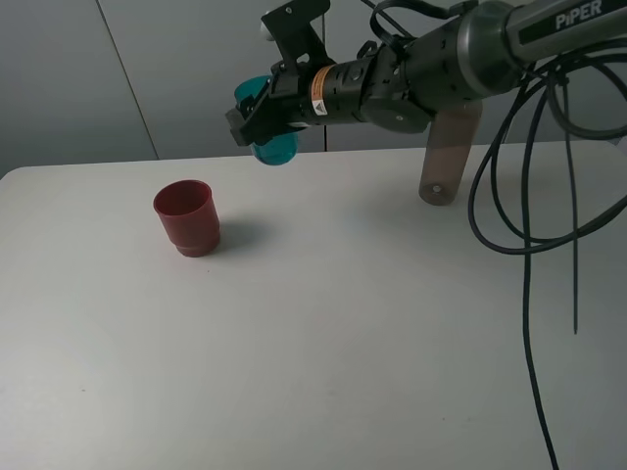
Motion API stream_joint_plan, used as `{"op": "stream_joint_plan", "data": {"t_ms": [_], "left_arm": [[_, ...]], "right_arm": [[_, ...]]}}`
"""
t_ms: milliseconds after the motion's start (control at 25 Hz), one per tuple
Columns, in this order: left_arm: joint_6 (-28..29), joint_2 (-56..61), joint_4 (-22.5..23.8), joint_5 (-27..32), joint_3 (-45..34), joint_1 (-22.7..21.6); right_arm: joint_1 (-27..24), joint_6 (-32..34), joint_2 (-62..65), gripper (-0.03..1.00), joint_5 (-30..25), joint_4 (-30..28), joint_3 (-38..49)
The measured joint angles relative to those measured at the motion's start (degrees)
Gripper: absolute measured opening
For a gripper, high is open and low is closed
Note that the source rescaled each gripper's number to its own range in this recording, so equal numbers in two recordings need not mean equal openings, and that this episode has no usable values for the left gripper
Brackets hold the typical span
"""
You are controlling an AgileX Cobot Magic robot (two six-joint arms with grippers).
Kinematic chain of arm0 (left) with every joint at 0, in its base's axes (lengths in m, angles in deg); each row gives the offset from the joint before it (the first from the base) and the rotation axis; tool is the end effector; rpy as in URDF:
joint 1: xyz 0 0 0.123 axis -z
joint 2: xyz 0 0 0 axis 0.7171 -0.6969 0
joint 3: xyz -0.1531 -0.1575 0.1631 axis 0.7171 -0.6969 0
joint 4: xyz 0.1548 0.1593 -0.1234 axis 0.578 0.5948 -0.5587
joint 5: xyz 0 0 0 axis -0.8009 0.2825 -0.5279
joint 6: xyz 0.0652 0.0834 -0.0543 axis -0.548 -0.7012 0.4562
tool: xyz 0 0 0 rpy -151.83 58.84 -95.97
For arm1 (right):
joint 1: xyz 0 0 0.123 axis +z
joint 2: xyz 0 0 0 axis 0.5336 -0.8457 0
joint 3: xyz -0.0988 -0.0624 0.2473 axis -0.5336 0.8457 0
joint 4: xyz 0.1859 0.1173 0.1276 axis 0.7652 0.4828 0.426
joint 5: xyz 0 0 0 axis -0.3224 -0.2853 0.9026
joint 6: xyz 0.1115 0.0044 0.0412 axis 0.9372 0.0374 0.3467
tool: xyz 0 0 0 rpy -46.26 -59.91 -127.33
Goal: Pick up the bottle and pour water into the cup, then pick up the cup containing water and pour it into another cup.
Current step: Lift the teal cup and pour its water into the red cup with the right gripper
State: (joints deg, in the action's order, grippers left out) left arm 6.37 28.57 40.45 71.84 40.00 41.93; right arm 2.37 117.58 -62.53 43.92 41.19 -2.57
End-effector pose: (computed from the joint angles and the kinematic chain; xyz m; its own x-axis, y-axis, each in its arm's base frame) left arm 0.0294 0.0037 0.2659 -0.4823 0.2181 -0.8484 0.0418 0.9731 0.2265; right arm 0.3928 0.2990 0.1681 -0.2088 -0.3351 -0.9188 -0.7465 0.6615 -0.0716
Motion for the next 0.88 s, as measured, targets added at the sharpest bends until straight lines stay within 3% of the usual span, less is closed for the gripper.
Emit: {"op": "stream_joint_plan", "data": {"t_ms": [360,880], "left_arm": [[0.0,0.0,0.0,0.0,0.0,0.0],[0.0,0.0,0.0,0.0,0.0,0.0]], "right_arm": [[1.63,1.77,-7.74,0.1,-5.93,-1.03,-11.52],[3.68,2.24,-16.28,0.1,-7.2,-3.03,-24.2]]}}
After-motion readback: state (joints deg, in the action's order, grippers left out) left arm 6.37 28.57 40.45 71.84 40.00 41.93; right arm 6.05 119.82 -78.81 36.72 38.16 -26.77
